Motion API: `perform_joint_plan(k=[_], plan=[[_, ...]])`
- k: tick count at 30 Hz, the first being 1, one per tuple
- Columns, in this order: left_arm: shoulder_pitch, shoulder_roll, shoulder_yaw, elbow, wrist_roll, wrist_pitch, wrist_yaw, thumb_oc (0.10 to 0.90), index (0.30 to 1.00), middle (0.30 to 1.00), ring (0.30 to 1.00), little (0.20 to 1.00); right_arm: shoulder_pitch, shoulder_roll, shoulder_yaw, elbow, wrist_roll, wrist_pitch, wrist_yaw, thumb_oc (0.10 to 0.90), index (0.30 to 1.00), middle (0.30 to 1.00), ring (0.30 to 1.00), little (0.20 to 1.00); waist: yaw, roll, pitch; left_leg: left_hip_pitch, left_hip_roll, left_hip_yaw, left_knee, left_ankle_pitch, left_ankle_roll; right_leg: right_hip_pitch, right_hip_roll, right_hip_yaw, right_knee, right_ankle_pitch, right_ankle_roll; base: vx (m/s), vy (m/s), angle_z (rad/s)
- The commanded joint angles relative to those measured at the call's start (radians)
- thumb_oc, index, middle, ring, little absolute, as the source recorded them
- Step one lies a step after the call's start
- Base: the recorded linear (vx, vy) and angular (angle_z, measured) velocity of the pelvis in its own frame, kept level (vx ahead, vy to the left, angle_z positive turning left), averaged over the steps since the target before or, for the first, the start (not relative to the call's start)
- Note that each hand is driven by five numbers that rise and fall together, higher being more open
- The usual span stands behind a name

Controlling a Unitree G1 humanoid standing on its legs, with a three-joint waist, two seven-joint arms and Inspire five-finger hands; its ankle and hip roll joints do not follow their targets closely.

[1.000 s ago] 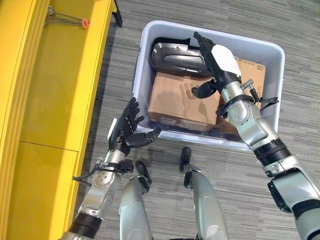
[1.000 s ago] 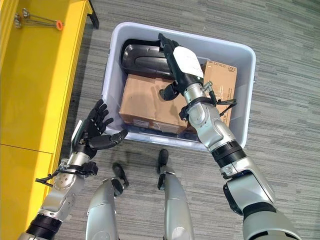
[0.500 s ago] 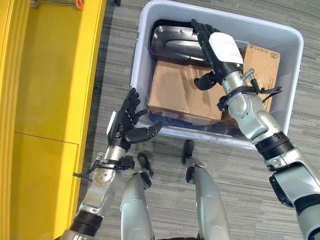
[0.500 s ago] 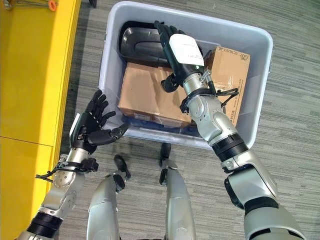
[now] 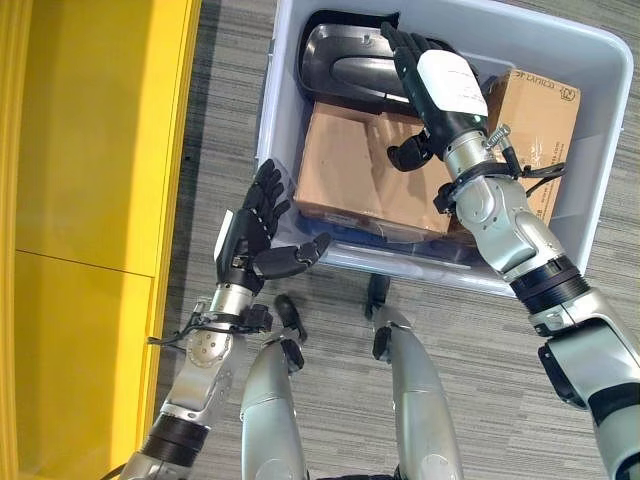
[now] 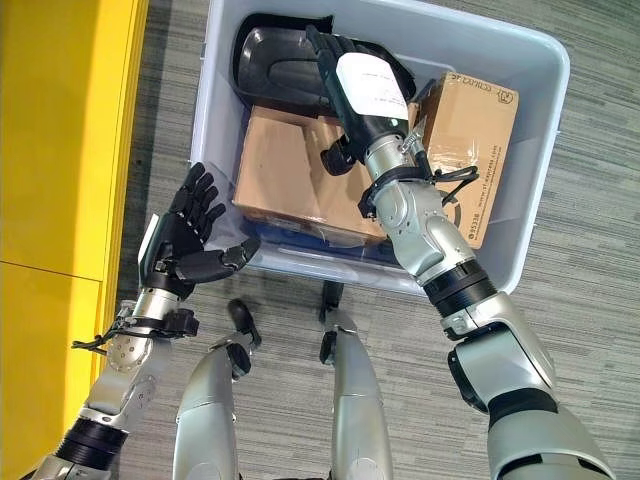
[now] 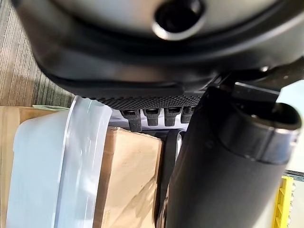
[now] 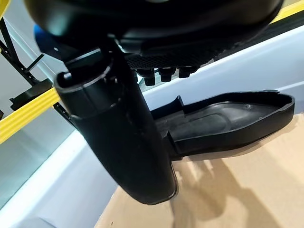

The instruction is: Move parts from the plastic box to the shelf.

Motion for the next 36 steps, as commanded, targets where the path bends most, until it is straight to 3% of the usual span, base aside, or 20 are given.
perform_joint_plan(k=[1,15,16,17,19,26,36], plan=[[0.074,0.012,0.015,-0.056,0.020,-0.002,0.059,0.900,1.000,1.000,1.000,1.000,-0.159,-0.035,0.001,-0.093,-0.058,-0.040,-0.060,0.900,1.000,1.000,1.000,1.000,0.016,0.021,-0.008,0.051,0.027,-0.027,0.006,-0.079,-0.016,0.026,-0.054,0.090,0.018,-0.034,0.138,0.03,-0.013,0.07],[0.109,0.026,0.026,-0.104,-0.005,-0.023,0.092,0.900,1.000,1.000,1.000,1.000,-0.316,-0.021,0.110,0.111,-0.047,-0.008,-0.087,0.900,1.000,1.000,1.000,1.000,0.050,0.039,-0.008,-0.110,-0.003,-0.068,-0.011,-0.061,-0.014,-0.110,-0.073,0.059,0.030,-0.028,0.148,0.03,-0.019,0.10],[0.110,0.026,0.028,-0.105,-0.005,-0.024,0.094,0.900,1.000,1.000,1.000,1.000,-0.323,-0.022,0.116,0.120,-0.045,-0.009,-0.086,0.802,0.863,0.863,0.863,0.863,0.050,0.041,-0.008,-0.118,-0.004,-0.070,-0.010,-0.061,-0.014,-0.116,-0.074,0.058,0.030,-0.028,0.147,0.00,0.000,0.00],[0.110,0.026,0.027,-0.106,-0.005,-0.023,0.097,0.900,1.000,1.000,1.000,1.000,-0.328,-0.022,0.123,0.132,-0.041,-0.007,-0.086,0.751,0.791,0.791,0.791,0.791,0.051,0.042,-0.008,-0.126,-0.003,-0.072,-0.011,-0.060,-0.013,-0.126,-0.076,0.058,0.032,-0.028,0.147,0.00,0.000,0.00],[0.111,0.025,0.028,-0.104,-0.003,-0.022,0.101,0.900,1.000,1.000,1.000,1.000,-0.333,-0.021,0.131,0.156,-0.033,-0.004,-0.089,0.400,0.300,0.300,0.300,0.300,0.051,0.044,-0.008,-0.136,-0.005,-0.072,-0.014,-0.060,-0.013,-0.138,-0.077,0.058,0.032,-0.028,0.148,0.00,0.000,0.00],[0.112,0.015,0.033,-0.102,0.008,-0.018,0.107,0.900,1.000,1.000,1.000,1.000,-0.306,-0.038,0.152,0.172,-0.039,0.001,-0.068,0.400,0.300,0.300,0.300,0.300,0.044,0.046,-0.008,-0.165,-0.010,-0.068,-0.013,-0.062,-0.010,-0.171,-0.079,0.061,0.040,-0.031,0.148,0.01,0.001,0.02],[0.100,-0.004,0.025,-0.104,-0.010,-0.011,0.103,0.900,1.000,1.000,1.000,1.000,-0.241,-0.052,0.086,0.066,-0.073,0.000,-0.071,0.400,0.300,0.300,0.300,0.300,0.028,0.040,-0.008,-0.159,-0.012,-0.065,-0.004,-0.070,-0.005,-0.183,-0.076,0.066,0.062,-0.038,0.145,0.00,0.001,0.00]])
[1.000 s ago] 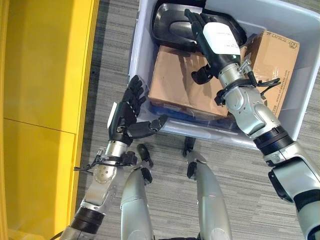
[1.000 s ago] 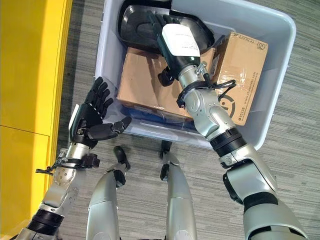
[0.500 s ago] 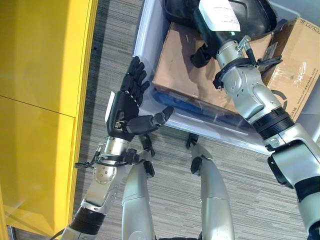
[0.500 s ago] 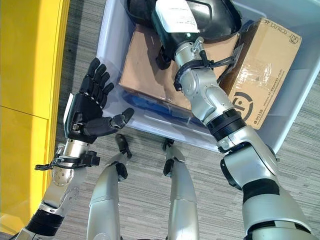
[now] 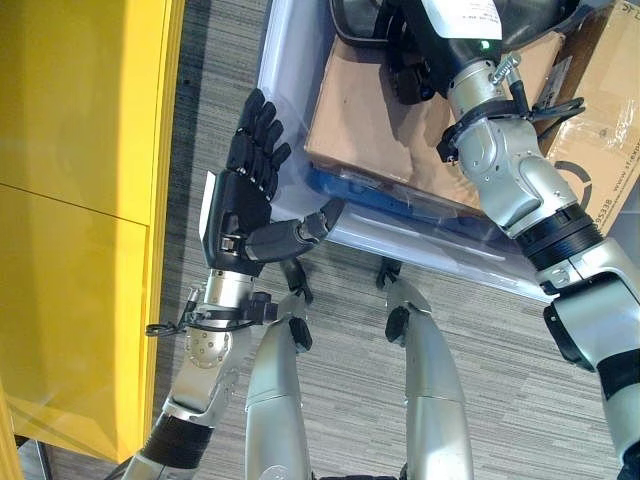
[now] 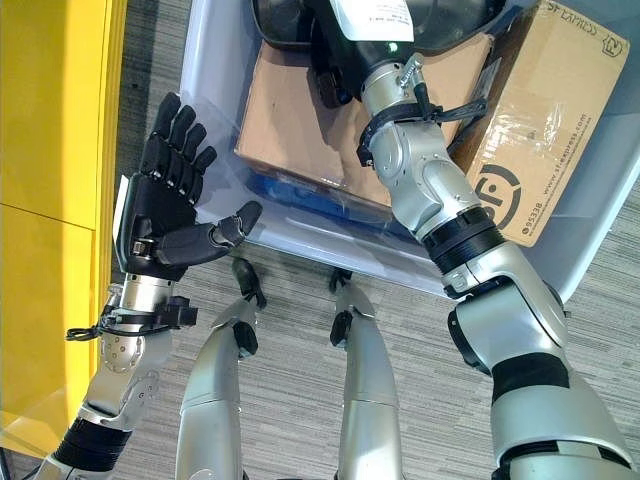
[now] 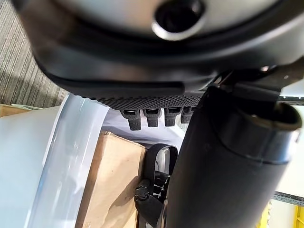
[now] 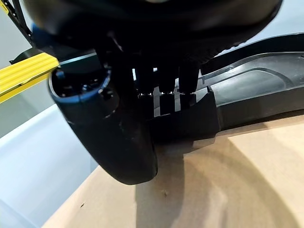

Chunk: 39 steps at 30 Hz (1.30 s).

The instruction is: Move parts from the plastic box to the shelf.

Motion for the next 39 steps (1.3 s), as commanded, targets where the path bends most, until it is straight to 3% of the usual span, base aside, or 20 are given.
perform_joint_plan(k=[1,12,19,23,25,30,34,35,39], plan=[[0.109,0.023,0.017,0.065,-0.048,0.078,0.062,0.900,1.000,1.000,1.000,1.000,0.010,-0.034,-0.026,-0.093,-0.030,-0.022,-0.002,0.400,0.300,0.300,0.300,0.300,0.000,0.001,-0.002,0.051,0.019,-0.005,0.061,-0.157,0.005,0.029,-0.042,0.123,0.021,-0.023,0.161,0.00,0.000,0.00],[0.113,0.041,0.045,0.056,-0.039,0.077,0.045,0.900,1.000,1.000,1.000,1.000,0.127,-0.114,-0.079,-0.322,-0.077,-0.076,0.051,0.400,0.300,0.300,0.300,0.300,-0.012,-0.020,-0.002,0.164,0.012,-0.006,0.037,-0.151,0.002,0.127,-0.051,0.116,0.031,-0.026,0.169,-0.02,-0.003,0.00],[0.139,0.061,0.063,0.064,-0.023,0.076,0.004,0.900,1.000,1.000,1.000,1.000,0.252,-0.199,-0.150,-0.474,-0.010,-0.142,0.095,0.400,0.300,0.300,0.300,0.300,-0.007,-0.052,-0.002,0.375,0.005,-0.015,-0.025,-0.136,-0.008,0.332,-0.076,0.095,0.022,-0.034,0.182,-0.01,-0.019,0.09],[0.140,0.059,0.047,0.092,-0.036,0.079,-0.022,0.900,1.000,1.000,1.000,1.000,0.307,-0.187,-0.179,-0.472,0.076,-0.155,0.105,0.400,0.300,0.300,0.300,0.300,0.002,-0.062,-0.003,0.478,-0.006,-0.020,-0.072,-0.120,-0.013,0.440,-0.088,0.078,-0.007,-0.035,0.186,0.00,-0.034,0.09],[0.149,0.070,0.029,0.098,-0.031,0.077,-0.058,0.900,1.000,1.000,1.000,1.000,0.334,-0.214,-0.187,-0.493,0.099,-0.177,0.116,0.400,0.300,0.300,0.300,0.300,0.008,-0.070,-0.039,0.559,-0.017,-0.010,-0.129,-0.076,-0.010,0.530,-0.099,0.052,-0.062,-0.006,0.179,0.02,-0.048,0.13],[0.191,0.093,0.046,0.083,-0.013,0.076,-0.100,0.900,1.000,1.000,1.000,1.000,0.376,-0.256,-0.197,-0.556,0.146,-0.221,0.152,0.400,0.300,0.300,0.300,0.300,0.012,-0.074,-0.144,0.685,-0.033,-0.008,-0.218,-0.054,-0.014,0.660,-0.109,0.031,-0.132,0.001,0.194,0.12,-0.019,0.19],[0.231,0.111,0.075,0.094,0.054,0.077,-0.128,0.900,1.000,1.000,1.000,1.000,0.470,-0.301,-0.247,-0.627,0.230,-0.256,0.215,0.400,0.300,0.300,0.300,0.300,-0.004,-0.080,-0.260,0.787,-0.034,0.002,-0.300,-0.027,-0.025,0.757,-0.106,0.017,-0.206,0.005,0.208,0.16,-0.046,0.02],[0.241,0.132,0.097,0.090,0.119,0.067,-0.128,0.900,1.000,1.000,1.000,1.000,0.536,-0.317,-0.282,-0.656,0.297,-0.269,0.253,0.400,0.300,0.300,0.300,0.300,-0.017,-0.080,-0.333,0.846,-0.033,0.013,-0.358,-0.007,-0.032,0.809,-0.095,0.011,-0.259,0.015,0.217,0.14,-0.033,0.02],[0.249,0.144,0.117,0.093,0.192,0.060,-0.112,0.900,1.000,1.000,1.000,1.000,0.574,-0.335,-0.305,-0.684,0.359,-0.275,0.288,0.400,0.300,0.300,0.300,0.300,-0.024,-0.087,-0.400,0.895,-0.033,0.032,-0.405,0.014,-0.037,0.852,-0.080,0.017,-0.318,0.038,0.222,0.10,-0.034,-0.02]])
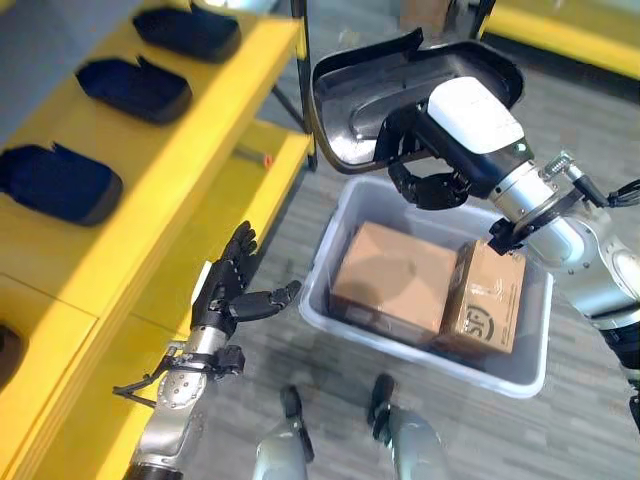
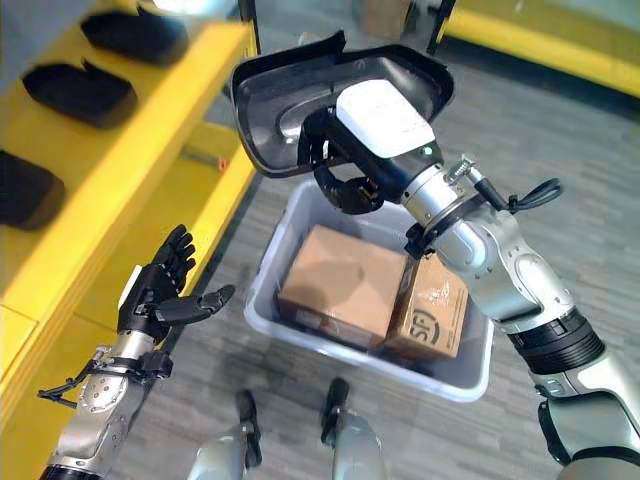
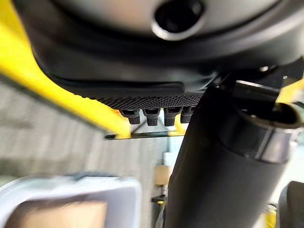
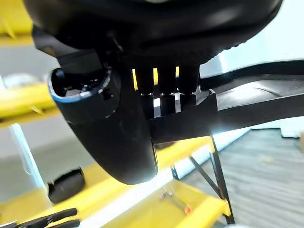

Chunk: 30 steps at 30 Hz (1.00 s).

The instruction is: Move parts from the plastic box to the shelf.

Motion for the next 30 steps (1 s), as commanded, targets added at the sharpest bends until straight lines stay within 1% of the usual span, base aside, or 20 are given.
perform_joint_plan(k=[1,2,3,4,6,7,8,9,11,13,14,15,17,18,20,21,22,25,29,30], plan=[[0.007,0.084,-0.028,-0.051,0.103,-0.118,0.005,0.900,1.000,1.000,1.000,1.000,-0.030,0.010,-0.077,-0.008,0.113,-0.042,-0.022,0.400,0.300,0.300,0.300,0.300,-0.010,-0.038,-0.186,0.053,0.030,0.030,-0.018,-0.052,-0.018,0.037,-0.086,0.090,-0.093,0.071,0.159,0.03,-0.021,-0.10],[0.003,0.087,-0.023,-0.045,0.116,-0.121,0.011,0.900,1.000,1.000,1.000,1.000,-0.023,-0.002,-0.085,-0.011,0.125,-0.045,-0.018,0.400,0.300,0.300,0.300,0.300,-0.015,-0.038,-0.205,0.068,0.028,0.030,-0.030,-0.054,-0.020,0.051,-0.083,0.094,-0.109,0.074,0.166,0.06,-0.030,-0.10],[-0.002,0.085,-0.014,-0.046,0.150,-0.121,0.024,0.900,1.000,1.000,1.000,1.000,0.010,-0.015,-0.110,-0.024,0.156,-0.046,-0.009,0.400,0.300,0.300,0.300,0.300,-0.021,-0.037,-0.237,0.087,0.024,0.038,-0.050,-0.043,-0.022,0.067,-0.080,0.100,-0.137,0.088,0.167,0.04,-0.018,-0.10],[-0.003,0.086,-0.014,-0.046,0.150,-0.121,0.025,0.900,1.000,1.000,1.000,1.000,0.012,-0.015,-0.111,-0.025,0.156,-0.046,-0.008,0.400,0.300,0.300,0.300,0.300,-0.020,-0.038,-0.238,0.086,0.024,0.038,-0.051,-0.042,-0.022,0.066,-0.080,0.100,-0.139,0.090,0.167,0.02,-0.017,-0.10],[-0.026,0.114,0.014,-0.056,0.254,-0.130,0.068,0.900,1.000,1.000,1.000,1.000,0.044,-0.045,-0.149,-0.035,0.211,-0.047,0.004,0.400,0.300,0.300,0.300,0.300,-0.033,-0.033,-0.272,0.117,0.021,0.046,-0.070,-0.043,-0.027,0.094,-0.079,0.102,-0.160,0.092,0.174,-0.01,-0.013,-0.12],[-0.026,0.114,0.013,-0.057,0.256,-0.130,0.069,0.900,1.000,1.000,1.000,1.000,0.046,-0.046,-0.152,-0.037,0.213,-0.047,0.005,0.400,0.300,0.300,0.300,0.300,-0.032,-0.035,-0.272,0.114,0.020,0.047,-0.071,-0.038,-0.026,0.092,-0.079,0.102,-0.162,0.097,0.172,-0.02,-0.014,-0.06],[-0.037,0.117,0.022,-0.037,0.281,-0.130,0.100,0.900,1.000,1.000,1.000,1.000,0.060,-0.059,-0.162,-0.023,0.247,-0.039,0.011,0.400,0.300,0.300,0.300,0.300,-0.035,-0.034,-0.291,0.132,0.020,0.052,-0.076,-0.040,-0.028,0.105,-0.077,0.103,-0.166,0.094,0.176,-0.03,-0.013,-0.08],[-0.039,0.116,0.021,-0.037,0.283,-0.130,0.101,0.900,1.000,1.000,1.000,1.000,0.059,-0.059,-0.162,-0.023,0.247,-0.039,0.012,0.400,0.300,0.300,0.300,0.300,-0.033,-0.035,-0.290,0.130,0.019,0.053,-0.078,-0.034,-0.027,0.102,-0.078,0.104,-0.169,0.100,0.174,-0.03,-0.015,-0.07],[-0.055,0.139,0.051,-0.039,0.363,-0.131,0.156,0.900,1.000,1.000,1.000,1.000,0.074,-0.077,-0.175,-0.006,0.288,-0.036,0.014,0.400,0.300,0.300,0.300,0.300,-0.037,-0.035,-0.303,0.143,0.021,0.057,-0.079,-0.041,-0.030,0.113,-0.075,0.105,-0.171,0.098,0.178,-0.04,-0.013,-0.06],[-0.057,0.140,0.056,-0.040,0.385,-0.132,0.174,0.900,1.000,1.000,1.000,1.000,0.078,-0.089,-0.182,-0.007,0.308,-0.038,0.017,0.400,0.300,0.300,0.300,0.300,-0.038,-0.037,-0.307,0.142,0.020,0.061,-0.082,-0.034,-0.029,0.110,-0.074,0.107,-0.174,0.104,0.176,-0.05,-0.011,-0.14],[-0.067,0.156,0.082,-0.048,0.453,-0.127,0.223,0.900,1.000,1.000,1.000,1.000,0.093,-0.096,-0.189,0.001,0.342,-0.038,0.019,0.400,0.300,0.300,0.300,0.300,-0.037,-0.037,-0.313,0.154,0.021,0.067,-0.083,-0.033,-0.032,0.114,-0.075,0.107,-0.170,0.106,0.181,-0.05,-0.016,-0.12],[-0.076,0.169,0.089,-0.047,0.485,-0.123,0.250,0.900,1.000,1.000,1.000,1.000,0.092,-0.103,-0.185,0.007,0.353,-0.043,0.015,0.400,0.300,0.300,0.300,0.300,-0.039,-0.036,-0.317,0.161,0.022,0.069,-0.082,-0.042,-0.032,0.118,-0.072,0.111,-0.169,0.102,0.185,-0.07,-0.022,-0.10],[-0.075,0.169,0.093,-0.043,0.498,-0.123,0.259,0.900,1.000,1.000,1.000,1.000,0.090,-0.109,-0.184,0.009,0.360,-0.042,0.016,0.400,0.300,0.300,0.300,0.300,-0.040,-0.038,-0.318,0.162,0.021,0.074,-0.084,-0.035,-0.032,0.116,-0.071,0.115,-0.171,0.108,0.183,-0.04,-0.014,-0.21],[-0.093,0.208,0.108,-0.031,0.597,-0.112,0.286,0.900,1.000,1.000,1.000,1.000,0.092,-0.129,-0.177,0.009,0.385,-0.042,0.024,0.400,0.300,0.300,0.300,0.300,-0.046,-0.034,-0.326,0.171,0.021,0.084,-0.087,-0.035,-0.036,0.124,-0.069,0.120,-0.184,0.116,0.187,-0.03,0.000,-0.19],[-0.103,0.229,0.114,-0.039,0.653,-0.111,0.308,0.900,1.000,1.000,1.000,1.000,0.092,-0.145,-0.174,0.002,0.399,-0.043,0.026,0.400,0.300,0.300,0.300,0.300,-0.051,-0.030,-0.332,0.176,0.021,0.088,-0.085,-0.041,-0.038,0.129,-0.069,0.120,-0.188,0.115,0.190,-0.03,-0.003,-0.09],[-0.104,0.229,0.114,-0.039,0.655,-0.111,0.309,0.900,1.000,1.000,1.000,1.000,0.090,-0.145,-0.174,0.002,0.400,-0.044,0.026,0.400,0.300,0.300,0.300,0.300,-0.051,-0.031,-0.332,0.173,0.021,0.090,-0.087,-0.034,-0.037,0.125,-0.069,0.121,-0.190,0.120,0.187,-0.02,0.000,-0.05],[-0.110,0.246,0.121,-0.047,0.707,-0.106,0.326,0.900,1.000,1.000,1.000,1.000,0.090,-0.150,-0.168,0.000,0.421,-0.050,0.030,0.400,0.300,0.300,0.300,0.300,-0.057,-0.025,-0.335,0.180,0.022,0.092,-0.086,-0.043,-0.038,0.131,-0.070,0.122,-0.192,0.116,0.190,0.00,0.000,0.00],[-0.118,0.263,0.127,-0.043,0.781,-0.096,0.360,0.900,1.000,1.000,1.000,1.000,0.090,-0.156,-0.164,0.002,0.425,-0.058,0.020,0.400,0.300,0.300,0.300,0.300,-0.062,-0.021,-0.339,0.184,0.021,0.096,-0.087,-0.043,-0.040,0.133,-0.070,0.125,-0.195,0.119,0.190,-0.01,0.010,-0.06],[-0.126,0.270,0.123,-0.044,0.806,-0.095,0.376,0.900,1.000,1.000,1.000,1.000,0.096,-0.152,-0.164,0.000,0.435,-0.061,0.021,0.400,0.300,0.300,0.300,0.300,-0.063,-0.021,-0.340,0.184,0.021,0.096,-0.087,-0.043,-0.041,0.133,-0.070,0.125,-0.195,0.120,0.190,0.00,0.001,-0.03],[-0.151,0.303,0.119,-0.063,0.882,-0.089,0.412,0.900,1.000,1.000,1.000,1.000,0.092,-0.150,-0.148,-0.019,0.470,-0.069,0.032,0.400,0.300,0.300,0.300,0.300,-0.071,-0.018,-0.347,0.191,0.023,0.101,-0.087,-0.046,-0.041,0.137,-0.068,0.126,-0.194,0.119,0.191,0.00,0.000,0.00]])
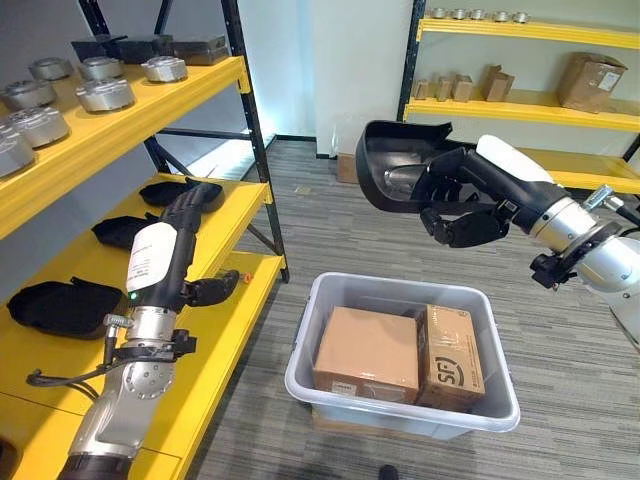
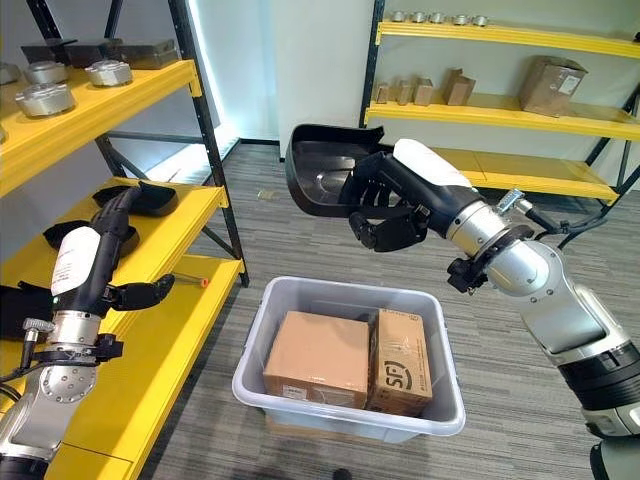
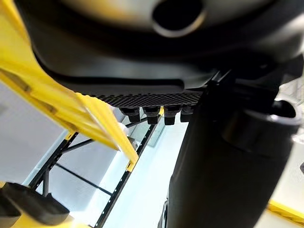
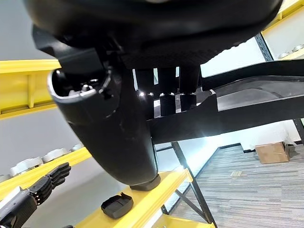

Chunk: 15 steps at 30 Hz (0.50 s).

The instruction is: Move parts from the plastic box to the shelf.

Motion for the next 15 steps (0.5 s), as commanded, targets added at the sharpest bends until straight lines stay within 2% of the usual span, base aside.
perform_joint_plan(k=[1,8,15], plan=[[-0.141,0.138,-0.007,-0.080,0.121,-0.052,0.125,0.900,1.000,1.000,1.000,1.000,-0.077,0.015,-0.062,-0.049,0.120,-0.077,-0.059,0.400,0.300,0.300,0.300,0.300,0.000,-0.045,-0.117,0.037,0.037,0.010,-0.005,-0.032,-0.039,-0.001,-0.104,0.044,-0.029,0.047,0.147,-0.01,0.030,-0.01],[-0.211,0.210,-0.060,-0.078,0.212,-0.048,0.171,0.900,1.000,1.000,1.000,1.000,-0.109,-0.020,-0.008,-0.096,0.213,-0.092,-0.029,0.400,0.300,0.300,0.300,0.300,-0.014,-0.047,-0.123,0.042,0.038,0.014,-0.004,-0.034,-0.042,-0.001,-0.104,0.051,-0.025,0.048,0.150,0.00,0.000,0.00],[-0.282,0.314,-0.104,-0.090,0.294,-0.039,0.196,0.900,1.000,1.000,1.000,1.000,-0.147,-0.030,0.041,-0.129,0.268,-0.100,-0.019,0.400,0.300,0.300,0.300,0.300,-0.028,-0.035,-0.127,0.057,0.035,0.023,-0.004,-0.039,-0.041,0.002,-0.104,0.063,-0.022,0.047,0.153,0.00,0.011,-0.09]])
